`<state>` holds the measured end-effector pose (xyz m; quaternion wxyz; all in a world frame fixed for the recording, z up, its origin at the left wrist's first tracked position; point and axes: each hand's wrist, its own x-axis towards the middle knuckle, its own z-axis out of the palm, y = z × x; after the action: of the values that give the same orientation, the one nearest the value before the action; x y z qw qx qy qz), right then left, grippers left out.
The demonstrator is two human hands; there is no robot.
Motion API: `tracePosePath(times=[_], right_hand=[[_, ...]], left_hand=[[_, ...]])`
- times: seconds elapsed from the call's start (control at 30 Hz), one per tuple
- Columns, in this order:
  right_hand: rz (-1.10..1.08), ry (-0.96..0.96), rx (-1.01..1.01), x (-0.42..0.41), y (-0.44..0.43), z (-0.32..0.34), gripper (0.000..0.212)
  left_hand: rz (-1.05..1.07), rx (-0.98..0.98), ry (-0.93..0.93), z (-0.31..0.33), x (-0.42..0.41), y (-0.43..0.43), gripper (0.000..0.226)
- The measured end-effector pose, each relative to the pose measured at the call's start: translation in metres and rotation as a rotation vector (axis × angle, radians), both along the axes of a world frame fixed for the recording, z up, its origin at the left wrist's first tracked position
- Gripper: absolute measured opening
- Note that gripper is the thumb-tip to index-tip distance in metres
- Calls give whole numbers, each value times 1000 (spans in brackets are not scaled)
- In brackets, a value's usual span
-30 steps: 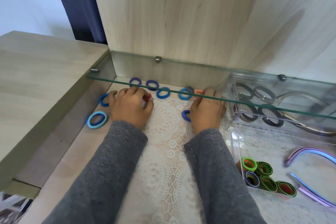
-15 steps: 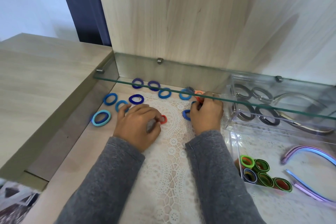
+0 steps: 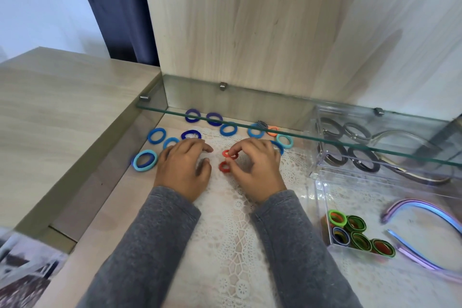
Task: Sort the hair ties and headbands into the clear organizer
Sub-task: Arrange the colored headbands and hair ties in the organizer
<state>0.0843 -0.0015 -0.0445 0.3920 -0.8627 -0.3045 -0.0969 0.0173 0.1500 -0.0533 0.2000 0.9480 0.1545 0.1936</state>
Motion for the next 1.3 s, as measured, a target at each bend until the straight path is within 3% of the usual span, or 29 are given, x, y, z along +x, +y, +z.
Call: tracePosePath(times=[0.63, 0.73, 0.97, 1.17, 1.3], right_hand=[[-13, -1, -178, -6, -2, 3, 35], [-100, -15, -169, -1, -2, 2, 35], [-528, -45, -280, 24, -1, -5, 34], [-570, 28, -328, 36, 1, -6, 40], [-607, 37, -309, 42, -1, -7, 31]], left_hand=[[15, 6, -19, -3, 1, 1, 26], [7, 0, -49, -2, 6, 1, 25], [-88, -74, -135, 4, 33, -8, 25], [-221, -87, 35, 28, 72, -5, 27], [-372, -12, 129, 40, 98, -4, 28]])
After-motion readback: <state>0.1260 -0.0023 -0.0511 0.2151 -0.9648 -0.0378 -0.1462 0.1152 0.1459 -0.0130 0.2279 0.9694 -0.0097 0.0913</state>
